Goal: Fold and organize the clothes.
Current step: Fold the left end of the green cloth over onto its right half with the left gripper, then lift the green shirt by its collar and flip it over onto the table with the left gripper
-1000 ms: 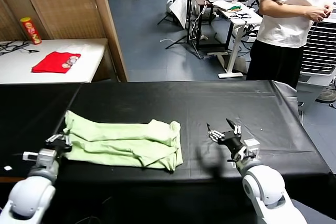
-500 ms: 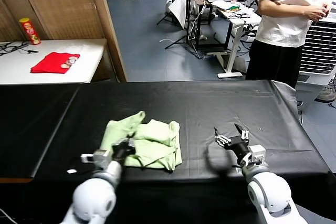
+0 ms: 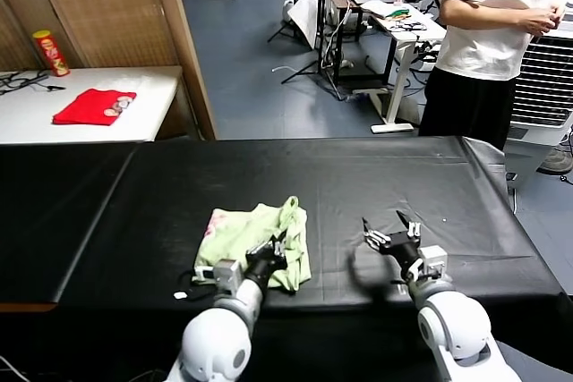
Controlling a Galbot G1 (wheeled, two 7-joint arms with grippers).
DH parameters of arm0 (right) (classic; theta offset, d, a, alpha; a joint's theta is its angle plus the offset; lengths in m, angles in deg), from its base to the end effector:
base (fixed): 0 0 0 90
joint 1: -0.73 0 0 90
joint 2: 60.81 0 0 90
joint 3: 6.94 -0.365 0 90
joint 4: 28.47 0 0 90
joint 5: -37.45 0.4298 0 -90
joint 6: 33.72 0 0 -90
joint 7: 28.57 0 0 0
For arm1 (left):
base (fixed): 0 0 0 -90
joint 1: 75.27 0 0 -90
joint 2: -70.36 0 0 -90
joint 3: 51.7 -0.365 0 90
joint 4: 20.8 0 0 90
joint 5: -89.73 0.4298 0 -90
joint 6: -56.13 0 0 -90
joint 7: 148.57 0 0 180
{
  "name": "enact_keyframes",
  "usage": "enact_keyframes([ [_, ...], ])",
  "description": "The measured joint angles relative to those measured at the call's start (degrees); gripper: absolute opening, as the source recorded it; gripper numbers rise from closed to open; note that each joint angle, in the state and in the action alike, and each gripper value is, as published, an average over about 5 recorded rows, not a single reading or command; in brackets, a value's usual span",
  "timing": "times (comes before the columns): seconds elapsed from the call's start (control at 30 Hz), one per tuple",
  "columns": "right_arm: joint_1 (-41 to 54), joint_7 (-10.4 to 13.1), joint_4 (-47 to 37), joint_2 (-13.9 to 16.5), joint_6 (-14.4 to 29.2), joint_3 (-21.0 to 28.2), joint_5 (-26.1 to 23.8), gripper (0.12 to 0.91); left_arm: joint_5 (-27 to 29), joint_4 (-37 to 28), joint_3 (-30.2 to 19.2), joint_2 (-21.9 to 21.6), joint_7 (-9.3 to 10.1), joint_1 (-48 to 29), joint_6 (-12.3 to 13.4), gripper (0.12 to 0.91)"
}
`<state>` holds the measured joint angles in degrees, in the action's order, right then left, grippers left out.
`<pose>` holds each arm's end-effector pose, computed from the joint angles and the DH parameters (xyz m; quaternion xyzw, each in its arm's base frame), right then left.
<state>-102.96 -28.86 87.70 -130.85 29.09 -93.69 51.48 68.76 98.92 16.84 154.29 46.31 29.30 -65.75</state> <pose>0.3334 -0.0393 -0.2586 0.0892 -0.9840 0.0542 0.1446 0.2946 -0.1197 -0.2476 -0.1330 -0.9650 0.1086 0.1981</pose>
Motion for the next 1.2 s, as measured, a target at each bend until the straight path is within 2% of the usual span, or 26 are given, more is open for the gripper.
enact_keyframes([
  [0.1,0.46,-1.22,-0.36,0.64,0.58,0.75,0.41,0.798,1.2,-1.12,0.02,0.99,-0.17,-0.12,0.86,0.207],
  [0.2,1.26,-2.84,-1.02,1.41,1.45,1.83,1.6,0.798,1.5,-2.08,0.19,1.9,-0.42,-0.19,1.55,0.344],
  [0.37,3.49,-4.94,-2.41,2.69,2.43,4.59,4.82,0.798,0.46,-2.08,0.79,3.78,-1.41,0.04,1.8,0.629],
  [0.47,5.84,-5.59,-3.65,3.09,2.34,7.37,6.73,0.798,-0.5,-1.0,1.9,4.46,-2.37,0.38,2.19,0.754],
  [0.53,7.87,-5.89,-4.75,2.97,2.22,9.69,7.18,0.798,0.15,0.05,3.09,4.14,-2.97,0.73,3.11,0.786],
  [0.67,12.24,-5.82,-7.96,2.02,1.88,14.69,5.0,0.798,2.22,1.56,6.65,1.56,-3.45,1.98,5.61,0.797],
  [0.83,15.36,-3.89,-13.35,-0.22,0.94,19.06,-4.11,0.798,2.52,1.51,11.67,-2.7,-3.49,4.12,7.19,0.798],
  [0.93,15.92,-2.19,-15.56,-1.34,1.92,19.86,-10.22,0.798,2.12,0.99,14.18,-4.05,-3.73,4.89,7.89,0.798],
  [1.0,16.29,-1.23,-16.28,-1.96,3.02,19.98,-12.6,0.798,1.83,0.48,15.45,-4.5,-4.11,5.01,8.35,0.798],
  [1.1,16.61,-0.38,-16.55,-2.74,4.96,19.58,-13.15,0.798,1.14,-0.5,16.99,-5.01,-4.77,4.86,8.96,0.798],
  [1.2,16.21,-0.25,-15.45,-2.85,6.01,18.46,-10.07,0.798,-0.55,-1.57,18.41,-5.5,-5.26,4.66,9.37,0.798],
])
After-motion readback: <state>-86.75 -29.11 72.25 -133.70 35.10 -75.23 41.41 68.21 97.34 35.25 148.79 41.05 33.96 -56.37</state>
